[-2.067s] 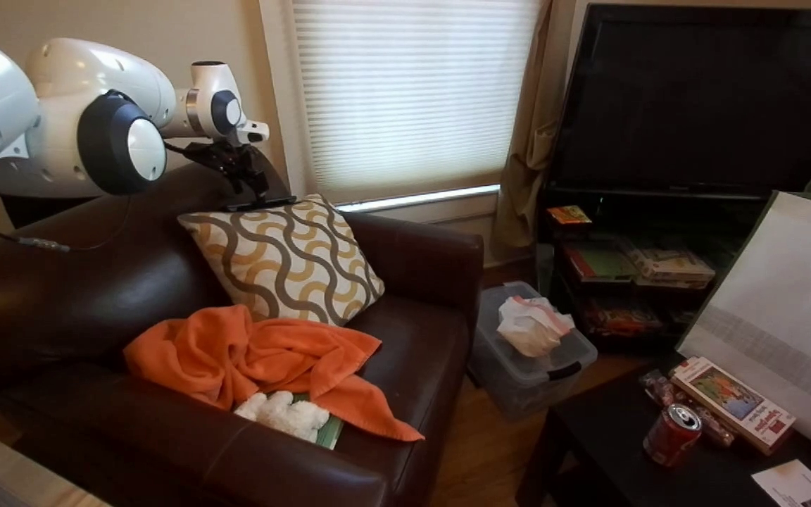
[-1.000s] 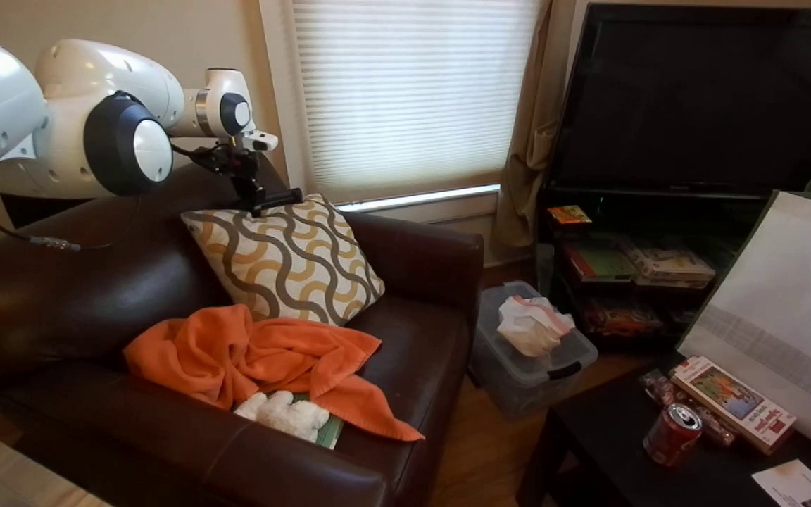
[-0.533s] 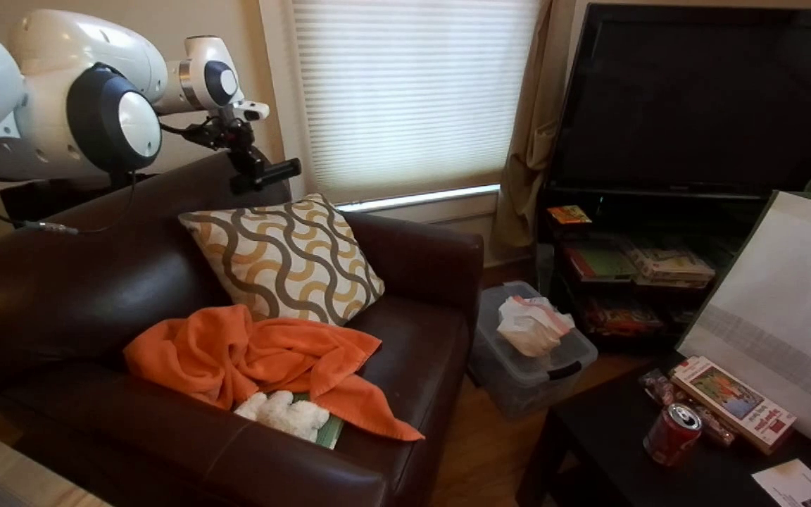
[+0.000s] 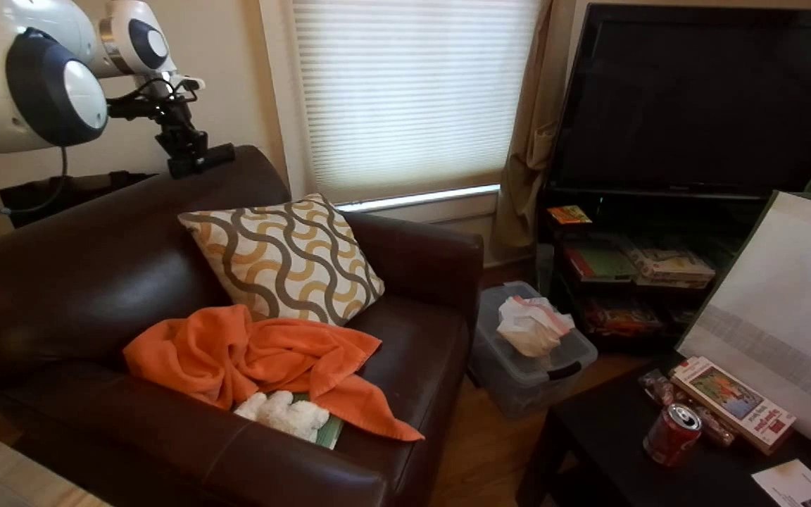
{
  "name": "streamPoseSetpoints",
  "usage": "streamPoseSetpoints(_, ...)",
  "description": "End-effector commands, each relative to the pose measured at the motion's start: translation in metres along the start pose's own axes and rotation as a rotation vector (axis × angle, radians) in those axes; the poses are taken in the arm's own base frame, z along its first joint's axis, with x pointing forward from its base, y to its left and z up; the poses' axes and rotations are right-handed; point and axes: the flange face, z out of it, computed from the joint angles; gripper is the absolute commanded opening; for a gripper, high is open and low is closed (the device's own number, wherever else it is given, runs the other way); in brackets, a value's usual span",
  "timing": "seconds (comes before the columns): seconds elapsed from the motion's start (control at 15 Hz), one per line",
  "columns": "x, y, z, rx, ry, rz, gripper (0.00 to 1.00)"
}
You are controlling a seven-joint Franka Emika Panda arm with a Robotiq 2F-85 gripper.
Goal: Pick up the black remote and put it on the backrest of the couch
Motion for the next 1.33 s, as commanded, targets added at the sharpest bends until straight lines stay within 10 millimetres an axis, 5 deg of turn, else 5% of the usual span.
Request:
streamPoseSetpoints(0.0, -0.054, -0.051, -0.037, -0.162, -0.05, -0.076, 0.07)
streamPoseSetpoints(0.27, -0.093, -0.096, -0.054, -0.151, -0.062, 0.126, 0.07)
streamPoseSetpoints(0.33, -0.087, -0.093, -0.049, -0.158, -0.047, 0.031, 0.29)
streamPoseSetpoints(0.67, -0.091, -0.098, -0.051, -0.157, -0.041, 0.105, 0.29)
streamPoseSetpoints(0.73, -0.09, -0.096, -0.051, -0.156, -0.042, 0.108, 0.07)
streamPoseSetpoints(1.27, -0.057, -0.093, -0.052, -0.137, 0.179, -0.014, 0.07)
